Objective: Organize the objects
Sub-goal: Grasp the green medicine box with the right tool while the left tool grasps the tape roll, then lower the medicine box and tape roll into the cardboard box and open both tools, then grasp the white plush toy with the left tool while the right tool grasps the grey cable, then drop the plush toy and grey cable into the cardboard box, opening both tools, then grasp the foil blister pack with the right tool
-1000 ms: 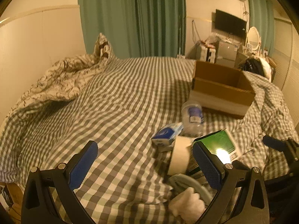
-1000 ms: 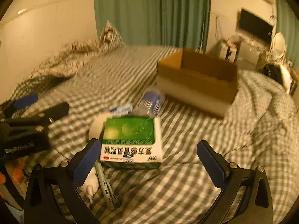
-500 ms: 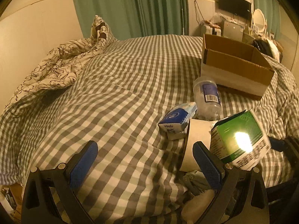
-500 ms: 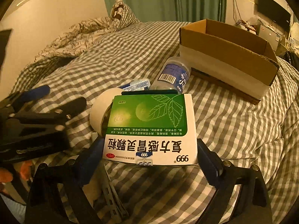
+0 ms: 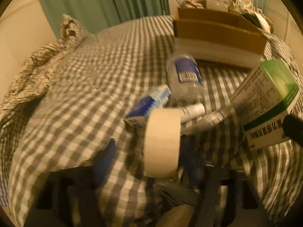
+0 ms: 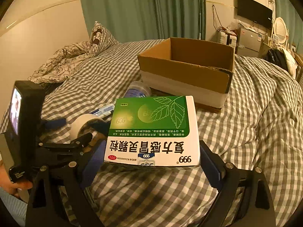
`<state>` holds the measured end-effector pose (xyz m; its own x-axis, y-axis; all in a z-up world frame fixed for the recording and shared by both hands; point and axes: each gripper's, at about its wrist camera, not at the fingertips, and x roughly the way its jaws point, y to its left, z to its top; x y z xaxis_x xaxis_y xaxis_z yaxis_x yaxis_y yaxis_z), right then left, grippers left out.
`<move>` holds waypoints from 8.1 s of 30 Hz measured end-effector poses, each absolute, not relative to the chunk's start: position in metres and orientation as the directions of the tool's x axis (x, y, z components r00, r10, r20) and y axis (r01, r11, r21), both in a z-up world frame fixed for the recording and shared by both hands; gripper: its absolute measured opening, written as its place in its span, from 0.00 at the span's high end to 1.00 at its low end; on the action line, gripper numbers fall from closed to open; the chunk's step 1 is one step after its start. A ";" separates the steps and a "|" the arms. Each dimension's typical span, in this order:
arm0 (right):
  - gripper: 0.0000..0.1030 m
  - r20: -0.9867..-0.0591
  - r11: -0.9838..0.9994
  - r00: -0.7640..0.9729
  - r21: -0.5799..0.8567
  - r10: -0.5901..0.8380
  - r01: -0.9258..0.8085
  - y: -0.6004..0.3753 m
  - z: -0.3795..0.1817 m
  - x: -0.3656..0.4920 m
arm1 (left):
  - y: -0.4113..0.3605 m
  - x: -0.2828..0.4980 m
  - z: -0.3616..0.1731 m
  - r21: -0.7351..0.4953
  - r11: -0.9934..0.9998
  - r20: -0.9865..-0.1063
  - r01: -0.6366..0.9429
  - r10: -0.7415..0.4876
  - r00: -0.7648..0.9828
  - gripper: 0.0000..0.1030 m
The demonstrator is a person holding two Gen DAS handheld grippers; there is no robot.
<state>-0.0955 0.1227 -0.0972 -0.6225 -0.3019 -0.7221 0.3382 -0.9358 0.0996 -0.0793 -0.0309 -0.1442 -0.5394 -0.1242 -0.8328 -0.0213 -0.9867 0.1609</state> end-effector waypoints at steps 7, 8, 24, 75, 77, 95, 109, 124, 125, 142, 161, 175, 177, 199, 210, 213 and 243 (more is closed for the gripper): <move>0.10 -0.710 -0.936 -0.632 0.110 -0.310 0.335 0.129 -0.093 -0.089 | -0.031 -0.065 -0.132 0.112 -0.990 -0.836 -0.079 -0.051 -0.547 0.72; 0.10 -0.704 -0.936 -0.638 0.112 -0.313 0.335 0.130 -0.090 -0.086 | -0.033 -0.063 -0.126 0.085 -0.993 -0.834 -0.076 -0.029 -0.551 0.72; 0.10 -0.525 -0.957 -0.811 0.021 -0.258 0.291 0.175 0.030 -0.105 | 0.024 -0.115 0.035 0.105 -0.976 -0.635 -0.190 0.082 -0.768 0.72; 0.04 -0.567 -0.930 -0.770 -0.019 -0.293 0.368 0.171 0.021 -0.063 | -0.037 -0.042 -0.045 0.076 -0.992 -0.715 0.097 -0.122 -0.688 0.06; 0.04 -0.600 -0.926 -0.743 -0.010 -0.296 0.377 0.162 -0.005 -0.059 | -0.037 -0.031 -0.068 0.091 -0.989 -0.736 0.116 -0.146 -0.661 0.06; 0.04 -0.765 -0.945 -0.591 0.068 -0.254 0.319 0.157 -0.101 -0.077 | -0.011 -0.014 -0.163 0.026 -0.996 -0.860 -0.087 0.022 -0.511 0.22; 0.04 -0.785 -0.915 -0.547 0.059 -0.289 0.400 0.113 -0.107 -0.060 | -0.041 -0.002 -0.101 0.068 -0.996 -0.794 -0.052 -0.023 -0.608 0.22; 0.29 -0.894 -0.833 -0.348 0.049 -0.283 0.551 0.016 -0.176 -0.060 | -0.075 -0.006 -0.099 0.112 -0.994 -0.772 0.012 -0.094 -0.629 0.22; 0.32 -0.899 -0.828 -0.340 0.043 -0.276 0.559 0.014 -0.180 -0.060 | -0.075 -0.006 -0.099 0.112 -0.994 -0.770 0.012 -0.094 -0.631 0.22; 0.87 -0.841 -0.825 -0.447 -0.002 -0.305 0.566 0.035 -0.136 -0.040 | -0.070 0.001 -0.087 0.090 -0.996 -0.760 0.005 -0.071 -0.646 0.22; 0.88 -0.607 -0.913 -0.748 -0.090 -0.266 0.398 0.130 0.024 -0.135 | -0.005 -0.133 0.025 0.033 -0.990 -0.595 -0.140 0.094 -0.798 0.22; 0.88 -0.650 -0.971 -0.748 -0.068 -0.131 0.230 0.181 0.003 -0.314 | 0.055 -0.292 -0.029 -0.011 -0.973 -0.665 -0.232 0.180 -0.724 0.22; 0.88 -0.663 -0.974 -0.740 -0.069 -0.116 0.214 0.180 -0.008 -0.333 | 0.058 -0.303 -0.040 -0.010 -0.972 -0.677 -0.234 0.179 -0.714 0.22; 0.31 -0.531 -0.973 -0.832 -0.053 -0.163 0.225 0.176 0.074 -0.257 | 0.038 -0.232 0.039 0.010 -0.985 -0.597 -0.170 0.131 -0.792 0.00; 0.14 -0.535 -0.946 -0.817 -0.092 -0.216 0.310 0.141 0.096 -0.136 | -0.022 -0.125 0.046 -0.028 -0.993 -0.609 -0.115 0.108 -0.786 0.00; 0.12 -0.559 -0.941 -0.794 -0.066 -0.240 0.332 0.132 0.071 -0.113 | -0.040 -0.100 0.021 -0.038 -0.997 -0.634 -0.074 0.081 -0.769 0.00; 0.34 -0.872 -0.898 -0.438 0.005 -0.219 0.439 0.033 -0.193 -0.132 | -0.082 -0.095 -0.121 0.072 -0.992 -0.803 0.107 -0.121 -0.583 0.00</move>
<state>-0.1323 0.0333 -0.1926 -0.4380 -0.2189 -0.8719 0.4394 -0.8983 0.0048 -0.0948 -0.0823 -0.1214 -0.5829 -0.1211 -0.8034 0.1071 -0.9917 0.0718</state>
